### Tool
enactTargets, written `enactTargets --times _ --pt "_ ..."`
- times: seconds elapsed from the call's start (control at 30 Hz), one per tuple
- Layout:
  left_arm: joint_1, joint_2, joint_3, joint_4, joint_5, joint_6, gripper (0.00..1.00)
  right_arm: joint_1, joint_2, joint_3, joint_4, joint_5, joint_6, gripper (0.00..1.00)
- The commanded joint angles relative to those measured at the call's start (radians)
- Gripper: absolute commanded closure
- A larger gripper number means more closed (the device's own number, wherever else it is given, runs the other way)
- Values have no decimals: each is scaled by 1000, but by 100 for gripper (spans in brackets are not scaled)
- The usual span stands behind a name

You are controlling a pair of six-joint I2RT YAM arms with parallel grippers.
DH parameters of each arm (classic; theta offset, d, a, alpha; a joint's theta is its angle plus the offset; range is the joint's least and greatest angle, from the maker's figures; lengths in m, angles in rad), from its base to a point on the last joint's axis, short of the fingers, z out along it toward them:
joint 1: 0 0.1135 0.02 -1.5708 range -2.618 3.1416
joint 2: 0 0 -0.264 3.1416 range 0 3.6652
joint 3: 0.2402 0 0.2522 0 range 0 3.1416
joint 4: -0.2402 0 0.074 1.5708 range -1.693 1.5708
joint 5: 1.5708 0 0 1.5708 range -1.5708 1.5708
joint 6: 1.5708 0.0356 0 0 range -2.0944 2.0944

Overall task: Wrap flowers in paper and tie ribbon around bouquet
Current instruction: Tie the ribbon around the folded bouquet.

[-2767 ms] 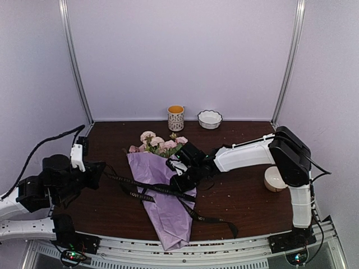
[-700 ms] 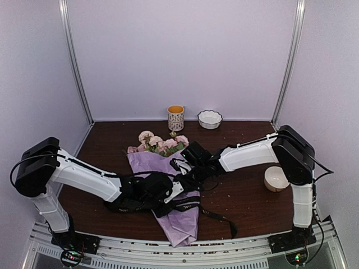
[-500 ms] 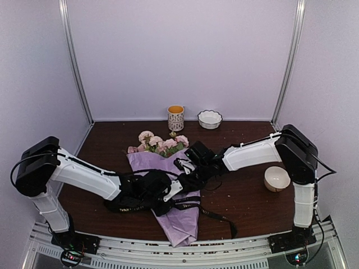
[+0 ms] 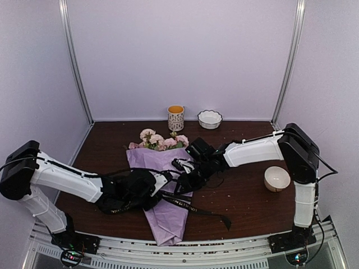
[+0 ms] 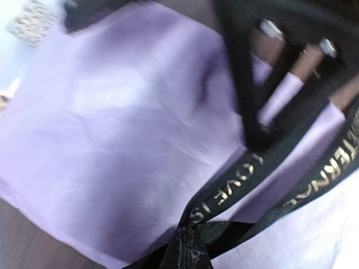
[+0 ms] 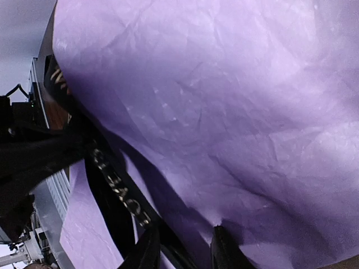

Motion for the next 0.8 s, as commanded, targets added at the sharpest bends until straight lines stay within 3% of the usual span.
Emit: enactTargets --times 0.0,0.37,0.77 --pt "15 -66 -44 138 -163 49 100 0 30 25 -7 -89 -19 68" --pt "31 -68 -79 188 -117 33 100 1 46 26 141 -175 50 68" --pt "47 -90 -115 209 -80 19 100 19 119 87 160 -73 81 65"
